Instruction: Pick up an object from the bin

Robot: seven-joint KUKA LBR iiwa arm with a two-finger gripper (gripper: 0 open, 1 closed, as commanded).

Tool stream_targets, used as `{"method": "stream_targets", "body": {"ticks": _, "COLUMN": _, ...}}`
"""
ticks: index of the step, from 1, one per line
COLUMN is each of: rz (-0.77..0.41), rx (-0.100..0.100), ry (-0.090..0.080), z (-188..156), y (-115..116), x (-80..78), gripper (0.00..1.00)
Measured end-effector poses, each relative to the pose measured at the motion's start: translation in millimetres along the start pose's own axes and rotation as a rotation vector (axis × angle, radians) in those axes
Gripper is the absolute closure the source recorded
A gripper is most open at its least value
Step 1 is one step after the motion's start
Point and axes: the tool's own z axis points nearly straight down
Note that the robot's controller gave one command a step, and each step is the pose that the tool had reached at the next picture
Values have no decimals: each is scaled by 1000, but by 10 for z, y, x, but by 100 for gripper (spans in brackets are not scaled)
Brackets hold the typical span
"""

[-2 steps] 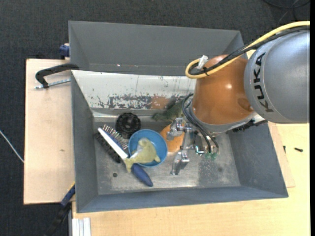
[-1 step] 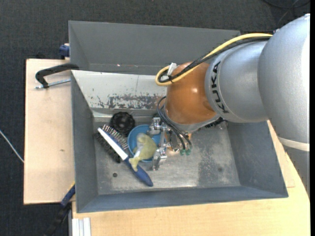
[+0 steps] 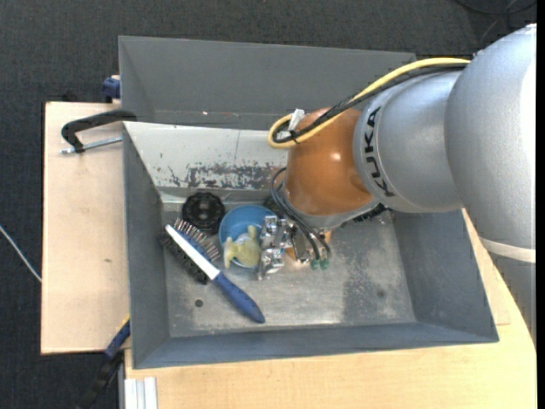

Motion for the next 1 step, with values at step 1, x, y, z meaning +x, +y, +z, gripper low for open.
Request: {"method": "stream_targets", "body": {"ticks": 1, "rz": 14, "rx": 1, "ry": -12, "z": -1685, "y": 56, "x": -12, "gripper": 100}}
